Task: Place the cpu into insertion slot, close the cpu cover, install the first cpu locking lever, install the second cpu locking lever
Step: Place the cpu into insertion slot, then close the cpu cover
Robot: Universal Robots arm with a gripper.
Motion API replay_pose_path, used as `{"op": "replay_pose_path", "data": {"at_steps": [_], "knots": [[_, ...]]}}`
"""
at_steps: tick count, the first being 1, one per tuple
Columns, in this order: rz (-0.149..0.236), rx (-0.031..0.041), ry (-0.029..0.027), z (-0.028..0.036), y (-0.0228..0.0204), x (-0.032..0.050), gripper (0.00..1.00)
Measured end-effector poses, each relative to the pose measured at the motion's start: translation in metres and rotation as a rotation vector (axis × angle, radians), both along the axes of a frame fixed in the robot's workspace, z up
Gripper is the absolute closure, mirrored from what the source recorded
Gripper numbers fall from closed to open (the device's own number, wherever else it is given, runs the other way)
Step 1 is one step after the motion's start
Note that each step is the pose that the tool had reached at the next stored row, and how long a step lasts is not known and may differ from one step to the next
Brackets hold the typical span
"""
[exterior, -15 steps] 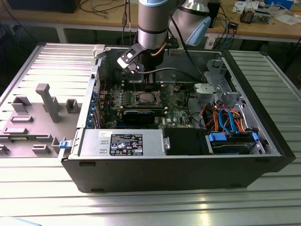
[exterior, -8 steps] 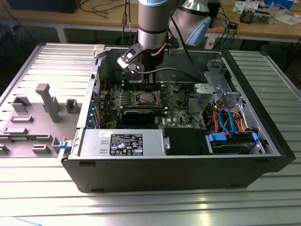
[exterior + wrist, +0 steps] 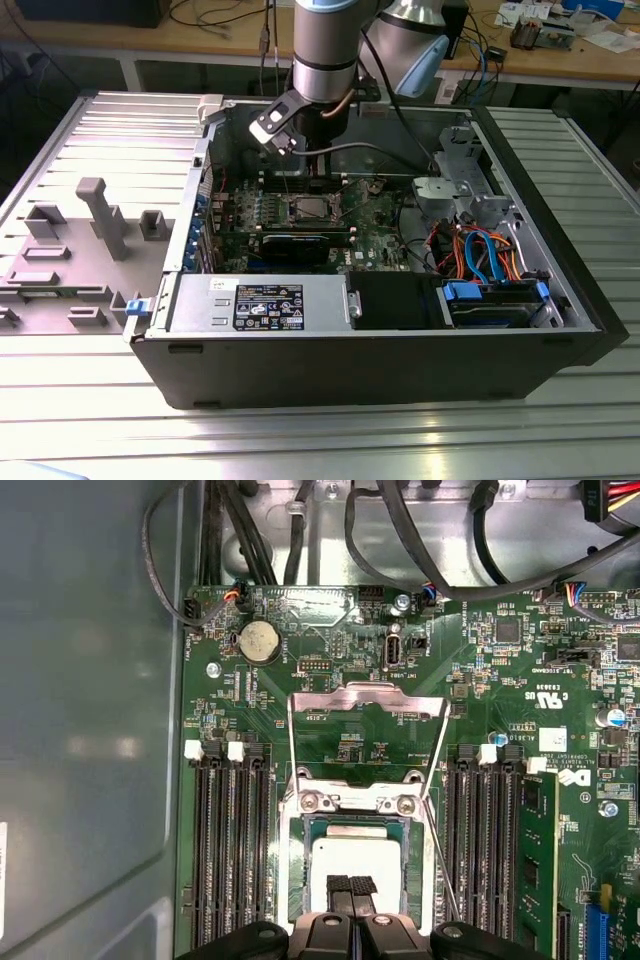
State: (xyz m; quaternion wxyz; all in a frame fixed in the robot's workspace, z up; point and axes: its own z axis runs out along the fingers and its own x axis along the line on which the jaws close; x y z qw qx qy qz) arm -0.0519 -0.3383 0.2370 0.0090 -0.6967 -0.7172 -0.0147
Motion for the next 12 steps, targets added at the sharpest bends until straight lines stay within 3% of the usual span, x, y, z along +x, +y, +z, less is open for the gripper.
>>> {"op": "replay_pose_path", "data": {"at_steps": [12], "knots": [[0.0, 0.0013, -0.0001, 0.0018, 0.0, 0.0, 0.89]]}}
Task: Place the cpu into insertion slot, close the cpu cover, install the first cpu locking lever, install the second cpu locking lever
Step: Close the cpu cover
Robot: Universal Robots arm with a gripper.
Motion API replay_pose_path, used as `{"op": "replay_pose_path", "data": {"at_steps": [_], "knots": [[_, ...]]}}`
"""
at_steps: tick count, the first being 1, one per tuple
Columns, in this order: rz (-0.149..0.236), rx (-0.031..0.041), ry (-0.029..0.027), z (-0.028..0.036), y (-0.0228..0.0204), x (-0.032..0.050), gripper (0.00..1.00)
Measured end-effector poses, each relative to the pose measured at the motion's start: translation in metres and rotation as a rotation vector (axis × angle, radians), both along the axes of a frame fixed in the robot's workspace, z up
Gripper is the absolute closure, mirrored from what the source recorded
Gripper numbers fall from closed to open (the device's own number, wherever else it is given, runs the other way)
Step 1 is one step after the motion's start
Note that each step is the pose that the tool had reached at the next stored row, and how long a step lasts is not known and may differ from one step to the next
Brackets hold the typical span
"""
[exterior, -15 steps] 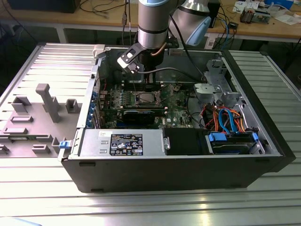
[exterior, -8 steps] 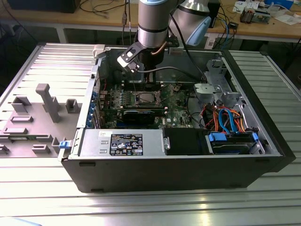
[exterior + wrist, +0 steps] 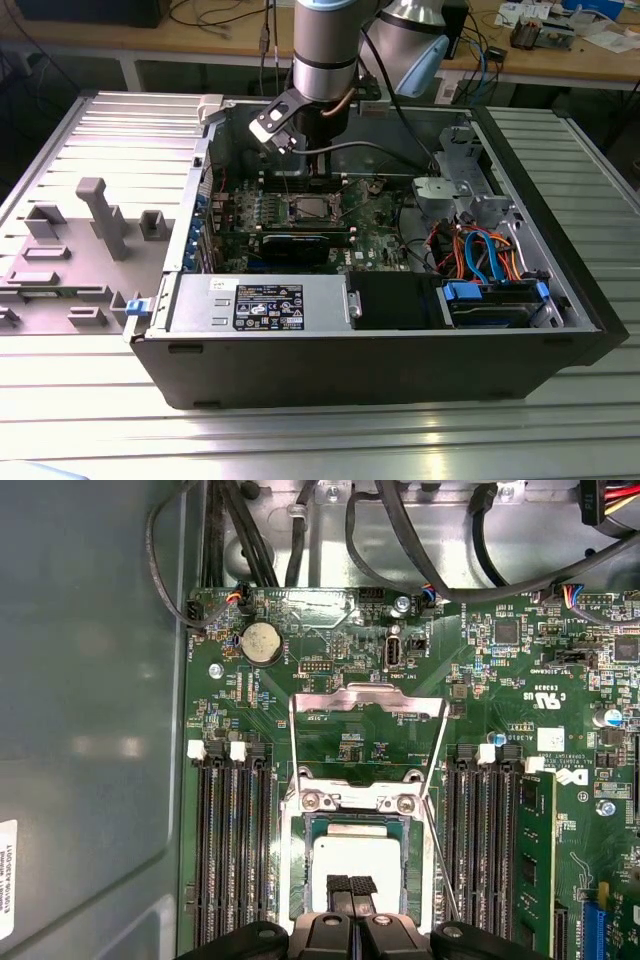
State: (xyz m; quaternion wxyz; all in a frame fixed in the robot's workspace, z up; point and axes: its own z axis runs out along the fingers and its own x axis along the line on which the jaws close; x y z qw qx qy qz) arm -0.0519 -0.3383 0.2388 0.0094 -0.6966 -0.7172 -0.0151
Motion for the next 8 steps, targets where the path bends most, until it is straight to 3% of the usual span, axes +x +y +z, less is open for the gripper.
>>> {"op": "replay_pose_path", "data": {"at_steps": [8], "knots": [[0.0, 0.0016, 0.0007, 0.0012, -0.0001, 0.0069, 0.89]]}}
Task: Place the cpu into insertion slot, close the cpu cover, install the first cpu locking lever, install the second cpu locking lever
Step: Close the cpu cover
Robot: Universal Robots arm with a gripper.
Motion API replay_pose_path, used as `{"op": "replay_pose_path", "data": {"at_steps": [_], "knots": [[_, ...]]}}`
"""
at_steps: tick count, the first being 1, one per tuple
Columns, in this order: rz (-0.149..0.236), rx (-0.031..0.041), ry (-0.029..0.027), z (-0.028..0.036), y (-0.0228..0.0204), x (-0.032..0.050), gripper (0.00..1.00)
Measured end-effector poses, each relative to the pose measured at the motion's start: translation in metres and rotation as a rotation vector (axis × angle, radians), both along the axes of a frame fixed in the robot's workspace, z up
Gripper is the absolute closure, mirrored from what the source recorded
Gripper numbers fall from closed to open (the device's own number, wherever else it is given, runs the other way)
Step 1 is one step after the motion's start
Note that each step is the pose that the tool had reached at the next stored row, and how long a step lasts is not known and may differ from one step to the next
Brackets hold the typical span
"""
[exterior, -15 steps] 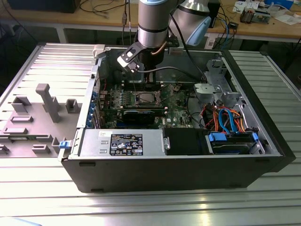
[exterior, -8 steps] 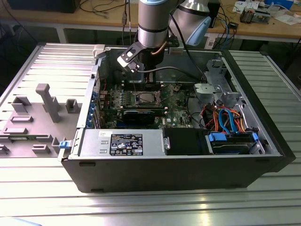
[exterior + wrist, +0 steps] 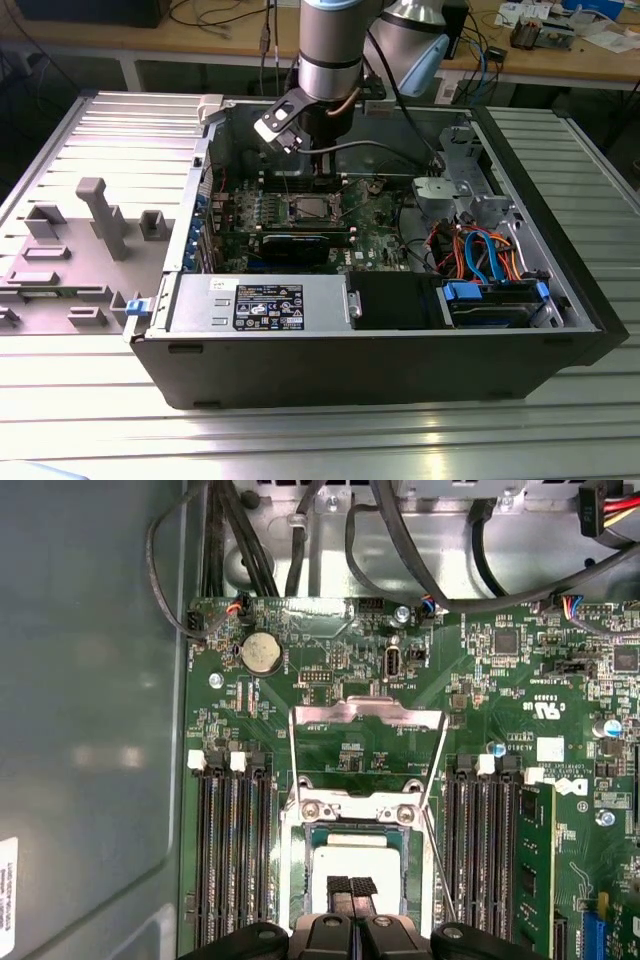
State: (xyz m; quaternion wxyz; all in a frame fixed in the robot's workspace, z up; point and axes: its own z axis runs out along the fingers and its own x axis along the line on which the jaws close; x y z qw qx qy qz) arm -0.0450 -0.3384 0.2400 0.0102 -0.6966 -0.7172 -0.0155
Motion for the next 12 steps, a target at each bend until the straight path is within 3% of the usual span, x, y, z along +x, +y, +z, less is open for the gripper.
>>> {"op": "replay_pose_path", "data": {"at_steps": [7, 10, 12], "knots": [[0.0, 0.0009, 0.0034, 0.0053, -0.0003, 0.0097, 0.89], [0.0, 0.002, 0.0095, 0.0058, -0.0009, 0.0183, 0.89], [0.0, 0.0043, 0.0166, 0.0061, -0.0016, 0.0275, 0.89]]}}
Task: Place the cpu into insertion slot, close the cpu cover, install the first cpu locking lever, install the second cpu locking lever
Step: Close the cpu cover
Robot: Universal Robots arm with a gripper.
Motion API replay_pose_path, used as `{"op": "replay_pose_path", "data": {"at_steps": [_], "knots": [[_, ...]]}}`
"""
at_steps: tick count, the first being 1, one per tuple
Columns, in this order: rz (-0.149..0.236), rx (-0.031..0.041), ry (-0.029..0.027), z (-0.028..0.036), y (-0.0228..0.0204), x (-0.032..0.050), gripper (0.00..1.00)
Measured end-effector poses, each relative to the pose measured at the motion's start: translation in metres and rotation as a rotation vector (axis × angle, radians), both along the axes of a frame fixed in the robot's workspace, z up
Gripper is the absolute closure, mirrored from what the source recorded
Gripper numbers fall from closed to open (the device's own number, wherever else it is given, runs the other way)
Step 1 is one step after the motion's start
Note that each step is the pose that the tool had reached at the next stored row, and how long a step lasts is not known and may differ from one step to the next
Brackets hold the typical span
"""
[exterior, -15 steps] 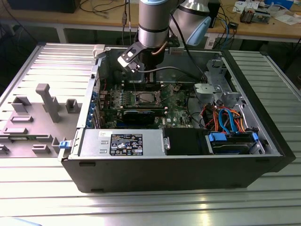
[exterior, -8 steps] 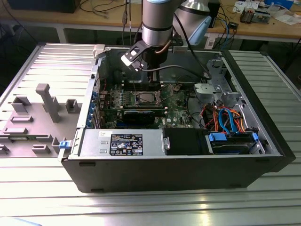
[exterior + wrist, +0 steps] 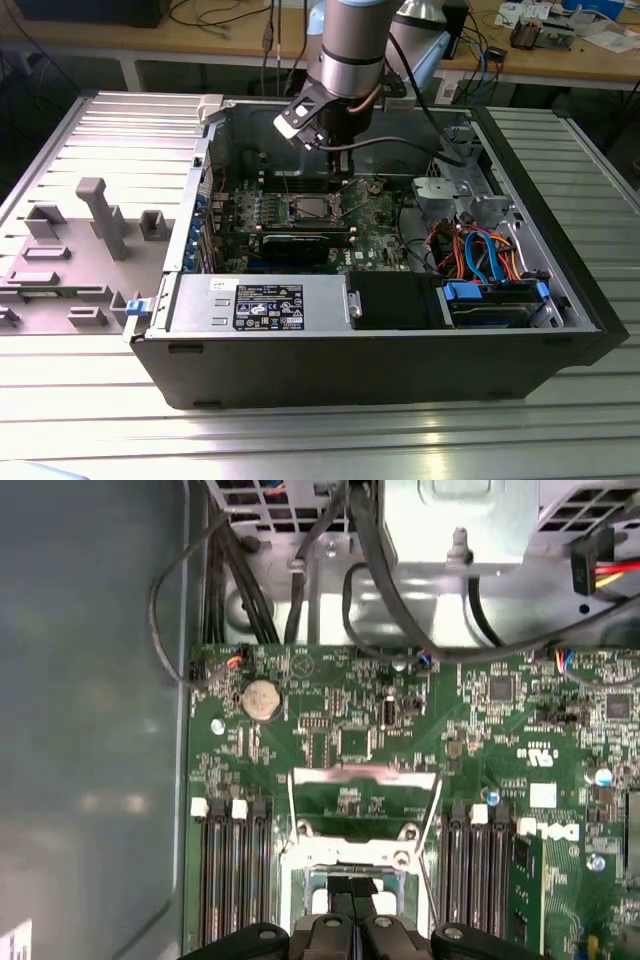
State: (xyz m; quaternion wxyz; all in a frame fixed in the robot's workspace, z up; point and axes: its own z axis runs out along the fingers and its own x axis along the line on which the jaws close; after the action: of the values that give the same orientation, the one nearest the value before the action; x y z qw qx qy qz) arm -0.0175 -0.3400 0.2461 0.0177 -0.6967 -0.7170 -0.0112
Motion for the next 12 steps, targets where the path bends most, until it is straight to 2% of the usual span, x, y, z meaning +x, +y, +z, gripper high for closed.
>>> {"op": "replay_pose_path", "data": {"at_steps": [4, 6, 12], "knots": [[0.0, 0.0035, 0.0068, 0.0004, -0.0008, 0.0105, 0.89], [0.0, 0.0044, 0.0084, 0.0017, -0.0011, 0.0143, 0.89], [0.0, 0.0051, 0.0124, 0.0105, -0.0013, 0.022, 0.89]]}}
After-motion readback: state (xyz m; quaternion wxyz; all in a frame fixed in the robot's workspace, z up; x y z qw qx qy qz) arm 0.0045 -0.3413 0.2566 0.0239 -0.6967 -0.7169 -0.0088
